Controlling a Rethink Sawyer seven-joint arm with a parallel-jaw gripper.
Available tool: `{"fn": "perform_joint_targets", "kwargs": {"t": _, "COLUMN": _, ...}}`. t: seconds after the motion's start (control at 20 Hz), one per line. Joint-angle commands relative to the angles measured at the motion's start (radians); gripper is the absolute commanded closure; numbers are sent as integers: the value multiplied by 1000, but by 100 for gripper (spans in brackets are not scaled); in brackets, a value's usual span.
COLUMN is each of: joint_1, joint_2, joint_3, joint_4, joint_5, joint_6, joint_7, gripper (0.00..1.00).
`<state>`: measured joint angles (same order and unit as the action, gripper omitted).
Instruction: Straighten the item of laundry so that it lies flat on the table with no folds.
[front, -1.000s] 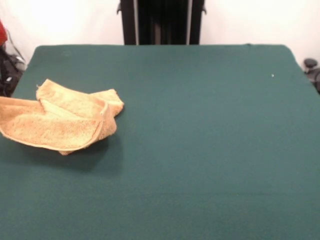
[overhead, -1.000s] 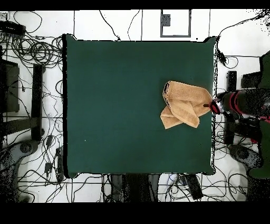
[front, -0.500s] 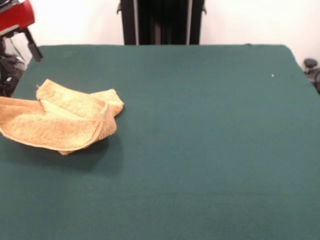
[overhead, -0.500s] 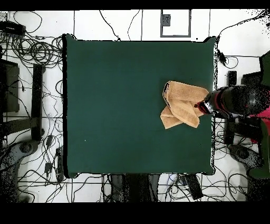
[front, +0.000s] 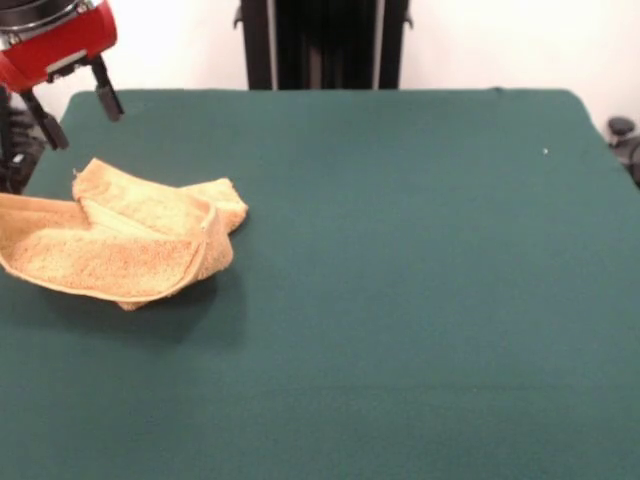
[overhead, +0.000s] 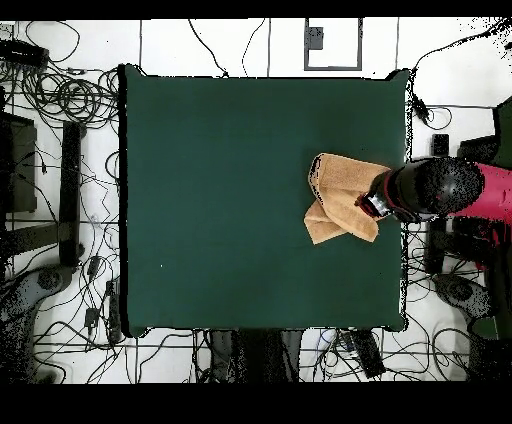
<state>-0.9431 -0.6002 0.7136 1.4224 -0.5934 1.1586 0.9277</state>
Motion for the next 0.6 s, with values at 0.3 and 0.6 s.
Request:
{"fn": "perform_joint_targets", "kwargs": {"t": 0.3, "joint_1": 123, "joint_2": 30, "joint_3": -132, "joint_4": 62, "joint_5": -139, "joint_6": -22, "joint_7": 35, "gripper": 0}}
{"fn": "perform_joint_targets", "kwargs": {"t": 0.6, "joint_1": 146, "joint_2": 31, "joint_3": -164, "joint_4": 63, "joint_5": -177, "joint_6": -25, "joint_7": 29, "gripper": 0}}
